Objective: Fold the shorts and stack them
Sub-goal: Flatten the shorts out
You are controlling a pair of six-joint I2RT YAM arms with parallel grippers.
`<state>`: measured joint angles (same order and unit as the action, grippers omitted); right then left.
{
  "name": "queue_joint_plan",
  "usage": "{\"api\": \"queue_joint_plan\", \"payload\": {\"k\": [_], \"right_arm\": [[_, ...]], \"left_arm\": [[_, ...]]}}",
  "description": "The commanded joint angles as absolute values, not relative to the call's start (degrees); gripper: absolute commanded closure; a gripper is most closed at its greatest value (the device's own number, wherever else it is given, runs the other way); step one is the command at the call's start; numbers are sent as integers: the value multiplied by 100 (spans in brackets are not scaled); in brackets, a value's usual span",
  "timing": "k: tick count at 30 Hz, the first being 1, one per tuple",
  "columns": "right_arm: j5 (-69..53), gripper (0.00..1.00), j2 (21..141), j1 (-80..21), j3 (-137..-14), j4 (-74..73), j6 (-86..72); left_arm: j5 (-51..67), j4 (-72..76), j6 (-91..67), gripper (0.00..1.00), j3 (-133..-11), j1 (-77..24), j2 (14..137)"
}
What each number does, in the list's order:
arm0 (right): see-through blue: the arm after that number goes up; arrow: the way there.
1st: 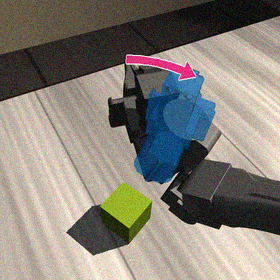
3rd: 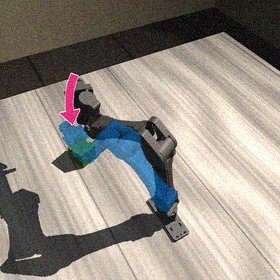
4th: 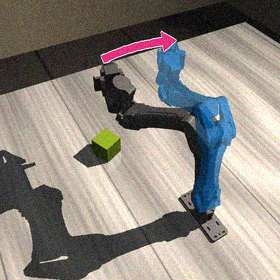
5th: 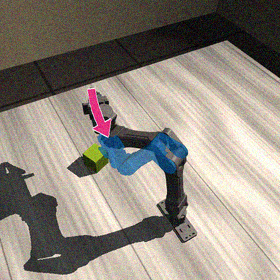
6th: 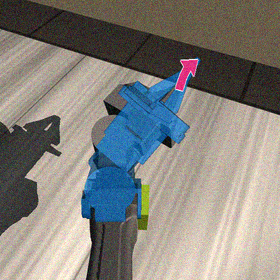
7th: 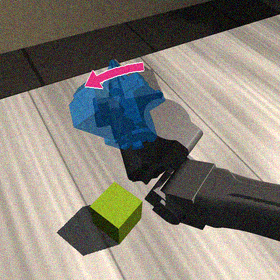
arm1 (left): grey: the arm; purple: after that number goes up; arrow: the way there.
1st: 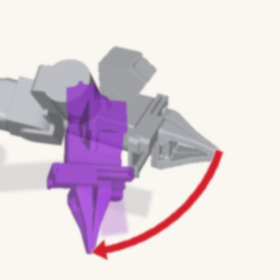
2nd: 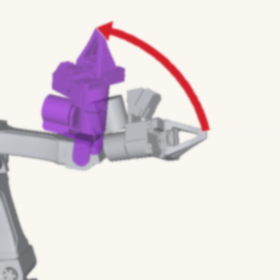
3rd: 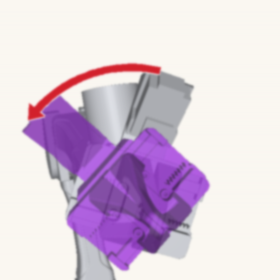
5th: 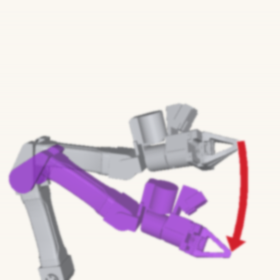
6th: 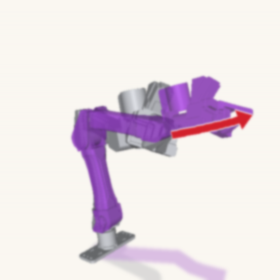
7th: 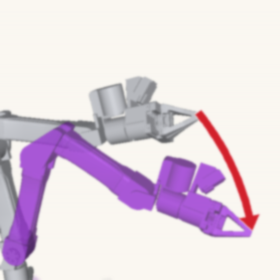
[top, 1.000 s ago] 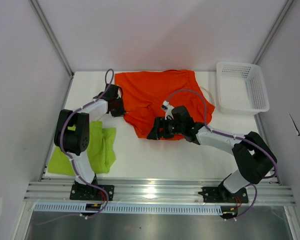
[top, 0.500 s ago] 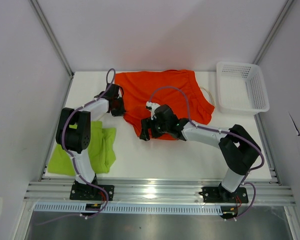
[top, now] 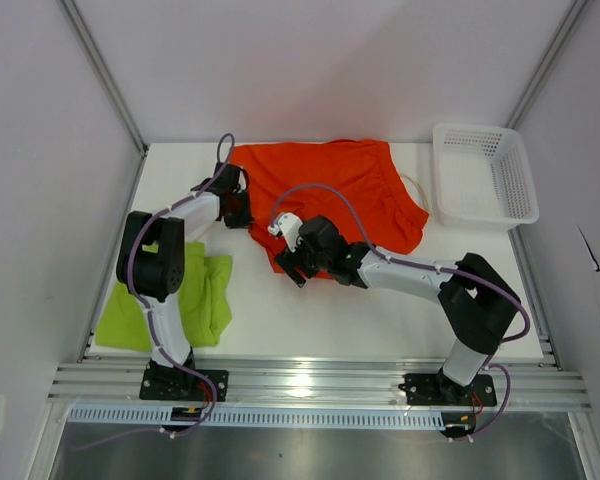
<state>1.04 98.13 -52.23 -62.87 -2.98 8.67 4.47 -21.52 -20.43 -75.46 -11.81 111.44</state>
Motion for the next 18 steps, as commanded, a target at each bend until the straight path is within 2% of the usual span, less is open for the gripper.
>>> {"api": "queue_joint_plan", "payload": {"k": [1,8,14,18], "right_arm": [[-421,22,9818,-5186,-6601,-282,1556],[-351,37,10168,-5326,-7039,-737,1792],[-738,36,10151,-5449,-7049,-896,1898],[-510,38,10327,-5511,-7110,-967,1977]], "left_arm": [[598,-2197,-1863,100,-7778,-1143,11223],[686,-2241,-1802,100,-7848,-1143,11329],[756,-2399,-1740,100,-8051,-1143,11487],[747,-2435,-1731,100,-8068,-1143,11505]]}}
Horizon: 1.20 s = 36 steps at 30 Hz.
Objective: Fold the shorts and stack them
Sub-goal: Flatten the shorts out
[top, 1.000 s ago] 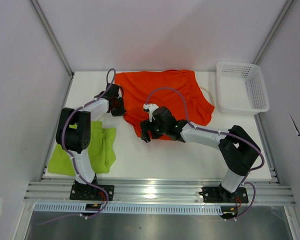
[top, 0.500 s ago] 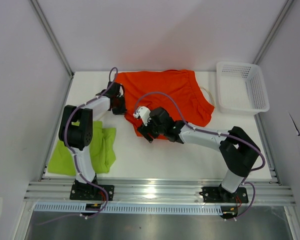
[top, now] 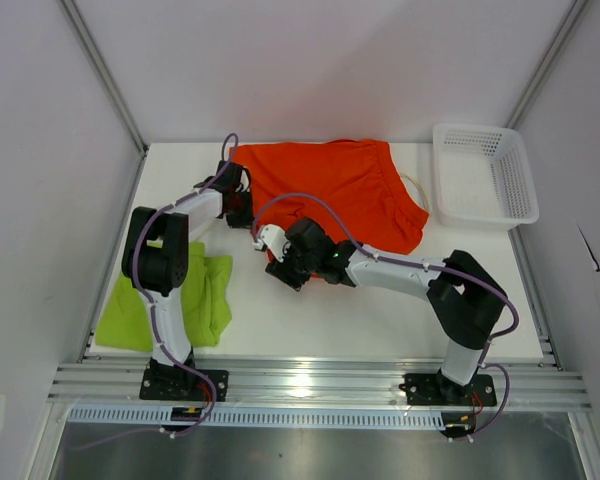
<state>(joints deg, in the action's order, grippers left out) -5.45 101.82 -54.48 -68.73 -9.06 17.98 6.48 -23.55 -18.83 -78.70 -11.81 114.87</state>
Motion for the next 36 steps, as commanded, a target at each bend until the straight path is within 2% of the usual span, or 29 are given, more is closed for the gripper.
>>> {"api": "queue_joint_plan", "payload": {"k": [1,3,6,7,9,10,13,28,36], "right_arm": [[-466,44,10405,-5519,-7128,-967,1960],[-343,52,10494,-5528,-7216,-975,1934],[-141,56,10634,-5528,-7286,-923,1916],[-97,63,10661,-5528,-7295,-897,1907],[-9,69,10661,-5537,-7304,-835,1872],[0,81,10652,-5546,-7304,-783,1846],[0,100,10521,-5581,-7190,-703,1784],[-184,100,8431,-5827,-5801,-606,1328],[-299,100,8376,-6608,-5309,-756,1055]], "left_arm": [[756,-2426,-1731,100,-8060,-1143,11505],[756,-2426,-1731,100,-8060,-1143,11505],[782,-2426,-1731,100,-8033,-1143,11479],[782,-2426,-1731,100,-8033,-1143,11470],[791,-2426,-1731,100,-8033,-1143,11487],[800,-2434,-1731,100,-8042,-1143,11470],[782,-2452,-1723,100,-8033,-1134,11470],[826,-2777,-1661,100,-8253,-1037,11373],[615,-3419,-1494,100,-8323,-949,11136]]}}
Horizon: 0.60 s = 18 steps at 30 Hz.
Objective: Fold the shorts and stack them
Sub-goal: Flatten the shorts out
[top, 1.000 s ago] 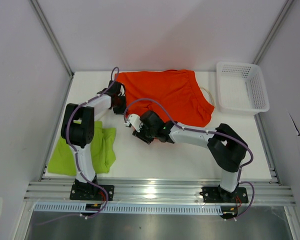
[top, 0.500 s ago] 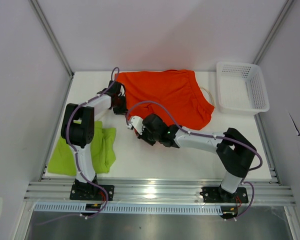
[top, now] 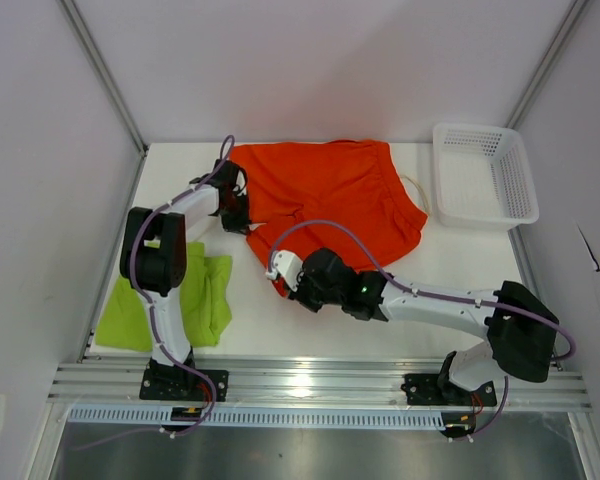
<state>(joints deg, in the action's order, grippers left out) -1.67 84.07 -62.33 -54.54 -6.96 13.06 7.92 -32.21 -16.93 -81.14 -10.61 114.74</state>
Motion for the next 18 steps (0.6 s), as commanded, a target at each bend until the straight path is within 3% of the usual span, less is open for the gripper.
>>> {"api": "queue_joint_plan", "payload": {"k": [1,9,12,15,18], "right_arm": [[-308,100,8385,-6696,-5126,-704,1020],[-343,100,8481,-7216,-4702,-325,729],[-343,56,8386,-7181,-4711,-282,721],[-615,54,8105,-6953,-4588,-62,520],[-809,50,7691,-6242,-4570,211,125]], "left_arm": [[615,-3436,-1494,100,-8236,-949,11101],[117,-3981,-1573,100,-8148,-940,10706],[-489,-4192,-1661,94,-8042,-941,10381],[-851,-4490,-1687,91,-8059,-923,10213],[-1098,-4781,-1766,68,-8060,-914,10134]]}}
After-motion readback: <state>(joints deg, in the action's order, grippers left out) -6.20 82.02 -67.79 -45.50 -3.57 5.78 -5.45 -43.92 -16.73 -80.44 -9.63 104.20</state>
